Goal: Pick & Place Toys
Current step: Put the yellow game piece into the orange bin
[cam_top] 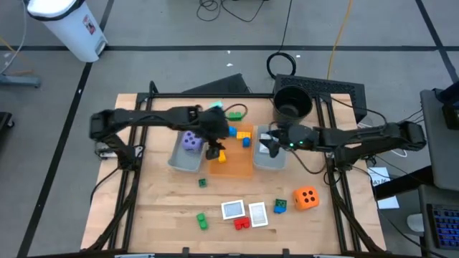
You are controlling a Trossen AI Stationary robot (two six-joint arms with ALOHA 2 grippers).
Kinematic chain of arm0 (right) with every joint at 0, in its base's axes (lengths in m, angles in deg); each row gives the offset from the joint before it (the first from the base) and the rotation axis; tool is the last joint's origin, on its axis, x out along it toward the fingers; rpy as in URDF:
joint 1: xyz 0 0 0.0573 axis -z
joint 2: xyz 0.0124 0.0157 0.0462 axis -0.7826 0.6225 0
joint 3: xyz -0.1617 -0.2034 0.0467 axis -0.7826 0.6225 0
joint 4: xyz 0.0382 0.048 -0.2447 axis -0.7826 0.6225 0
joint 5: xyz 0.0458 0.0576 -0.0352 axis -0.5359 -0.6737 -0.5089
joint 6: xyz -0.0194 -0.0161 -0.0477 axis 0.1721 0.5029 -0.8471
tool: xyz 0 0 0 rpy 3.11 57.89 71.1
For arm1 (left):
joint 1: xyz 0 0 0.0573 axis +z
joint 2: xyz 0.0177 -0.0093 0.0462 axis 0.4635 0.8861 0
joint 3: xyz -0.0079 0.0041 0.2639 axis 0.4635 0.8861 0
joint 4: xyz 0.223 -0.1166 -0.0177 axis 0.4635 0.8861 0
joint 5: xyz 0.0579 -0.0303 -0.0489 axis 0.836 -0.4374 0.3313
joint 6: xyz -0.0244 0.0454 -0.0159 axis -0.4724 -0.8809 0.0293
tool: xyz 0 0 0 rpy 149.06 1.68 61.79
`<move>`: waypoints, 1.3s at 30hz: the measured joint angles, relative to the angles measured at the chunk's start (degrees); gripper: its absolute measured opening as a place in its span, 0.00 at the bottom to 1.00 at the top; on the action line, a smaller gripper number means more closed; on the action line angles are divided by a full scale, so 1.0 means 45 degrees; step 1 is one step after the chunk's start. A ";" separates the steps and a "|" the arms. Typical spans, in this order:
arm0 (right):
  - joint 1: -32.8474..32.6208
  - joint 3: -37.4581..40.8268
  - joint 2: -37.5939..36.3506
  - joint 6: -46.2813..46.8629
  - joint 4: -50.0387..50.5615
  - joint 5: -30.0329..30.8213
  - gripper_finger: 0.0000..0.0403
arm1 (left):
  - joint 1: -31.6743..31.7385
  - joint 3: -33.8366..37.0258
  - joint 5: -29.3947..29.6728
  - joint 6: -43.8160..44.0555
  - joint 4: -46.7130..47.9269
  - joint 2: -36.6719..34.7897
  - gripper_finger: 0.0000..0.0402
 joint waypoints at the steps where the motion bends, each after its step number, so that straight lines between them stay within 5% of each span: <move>1: 0.0000 0.0192 -0.0281 0.0063 -0.0041 -0.0019 0.70 | 0.0037 -0.0407 0.0008 -0.0130 0.0462 0.0429 0.53; 6: 0.0000 0.0818 -0.1319 -0.0236 -0.0030 -0.0011 0.70 | 0.0201 -0.1796 -0.0029 0.0185 0.2657 0.2225 0.53; 10: 0.0000 0.0990 -0.1712 -0.0648 -0.0037 -0.0006 0.70 | 0.0438 -0.2348 -0.0500 0.2689 0.3520 0.3026 0.53; 14: 0.0000 0.1049 -0.1774 -0.0980 -0.0036 -0.0007 0.70 | 0.0583 -0.2469 -0.1156 0.5433 0.2903 0.3292 0.53; 23: 0.0000 0.1053 -0.1770 -0.1309 -0.0028 -0.0026 0.70 | 0.0568 -0.2479 -0.0410 1.0694 0.1810 0.3404 0.53; 27: 0.0000 0.1053 -0.1770 -0.1313 -0.0023 -0.0031 0.70 | 0.0451 -0.2479 0.0575 1.0088 0.1826 0.3408 0.53; 33: 0.0000 0.1053 -0.1770 -0.1537 -0.0018 -0.0041 0.70 | 0.0221 -0.2479 0.0496 0.5581 0.2055 0.3407 0.53; 39: 0.0000 0.1053 -0.1770 -0.1390 -0.0009 -0.0099 0.70 | -0.0218 -0.2474 0.0920 0.3599 0.2786 0.3550 0.53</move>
